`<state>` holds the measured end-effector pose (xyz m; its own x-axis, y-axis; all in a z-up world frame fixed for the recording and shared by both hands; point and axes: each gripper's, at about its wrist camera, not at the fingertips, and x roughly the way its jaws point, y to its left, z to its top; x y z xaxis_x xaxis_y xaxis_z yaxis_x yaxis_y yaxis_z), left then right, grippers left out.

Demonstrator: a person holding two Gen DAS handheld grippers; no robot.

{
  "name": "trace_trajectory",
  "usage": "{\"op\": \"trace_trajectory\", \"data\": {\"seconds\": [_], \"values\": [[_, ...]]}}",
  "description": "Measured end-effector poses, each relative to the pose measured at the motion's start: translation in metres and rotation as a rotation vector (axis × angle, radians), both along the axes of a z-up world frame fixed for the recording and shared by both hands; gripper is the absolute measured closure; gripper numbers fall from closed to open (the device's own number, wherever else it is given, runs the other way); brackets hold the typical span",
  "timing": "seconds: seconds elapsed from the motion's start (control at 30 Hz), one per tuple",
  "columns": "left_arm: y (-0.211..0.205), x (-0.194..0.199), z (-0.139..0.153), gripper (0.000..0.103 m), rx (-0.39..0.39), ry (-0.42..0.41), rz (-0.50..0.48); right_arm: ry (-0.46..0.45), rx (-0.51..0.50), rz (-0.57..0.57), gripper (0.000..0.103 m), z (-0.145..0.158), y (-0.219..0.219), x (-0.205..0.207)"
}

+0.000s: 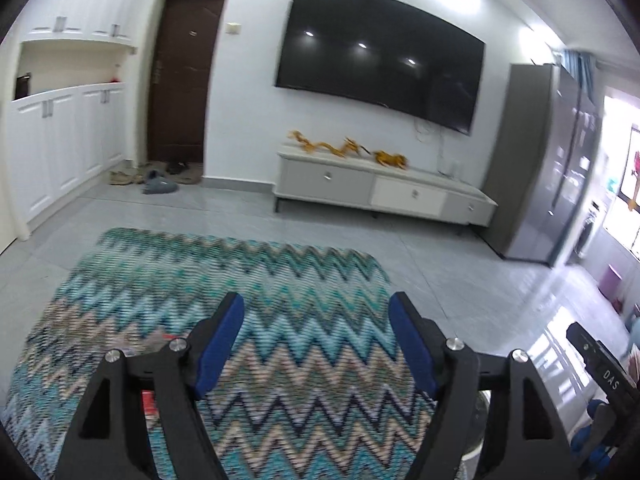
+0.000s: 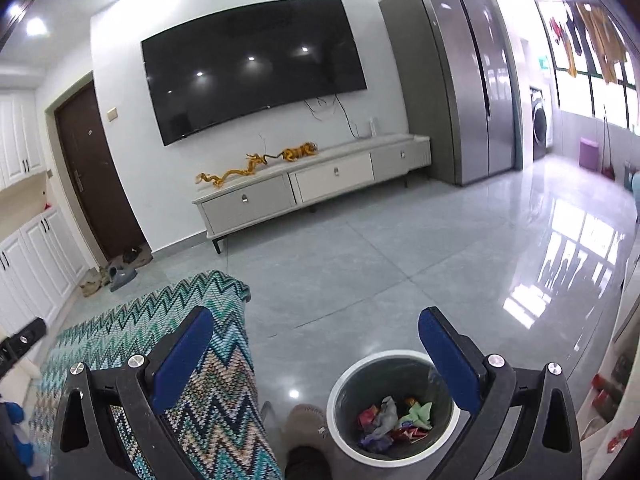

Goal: Collect trash
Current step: 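Move both open tools back over the last wrappers on the rug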

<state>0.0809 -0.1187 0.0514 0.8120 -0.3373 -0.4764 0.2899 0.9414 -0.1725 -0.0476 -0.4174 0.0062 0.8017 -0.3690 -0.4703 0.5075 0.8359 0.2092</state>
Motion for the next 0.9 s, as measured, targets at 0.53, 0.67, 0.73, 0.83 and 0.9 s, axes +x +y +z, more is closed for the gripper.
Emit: {"op": "trace_trajectory", "data": {"seconds": [0.53,0.67,0.73,0.83,0.9], "values": [[0.085,-0.036,0.02,0.026,-0.059,-0.069,0.156,-0.035,-0.122,0.146,0.0,0.028,0.085,0.003],[0.096,-0.037,0.019,0.026,-0.072,-0.066,0.171,-0.045,-0.132,0.168,0.0,0.03,0.097,0.003],[0.101,-0.036,0.017,0.026,-0.074,-0.064,0.179,-0.046,-0.139,0.179,0.0,0.03,0.102,0.003],[0.105,-0.036,0.015,0.026,-0.068,-0.063,0.191,-0.044,-0.146,0.202,0.0,0.03,0.112,0.007],[0.108,-0.033,0.012,0.026,-0.068,-0.057,0.197,-0.038,-0.147,0.218,0.0,0.029,0.117,0.012]]}}
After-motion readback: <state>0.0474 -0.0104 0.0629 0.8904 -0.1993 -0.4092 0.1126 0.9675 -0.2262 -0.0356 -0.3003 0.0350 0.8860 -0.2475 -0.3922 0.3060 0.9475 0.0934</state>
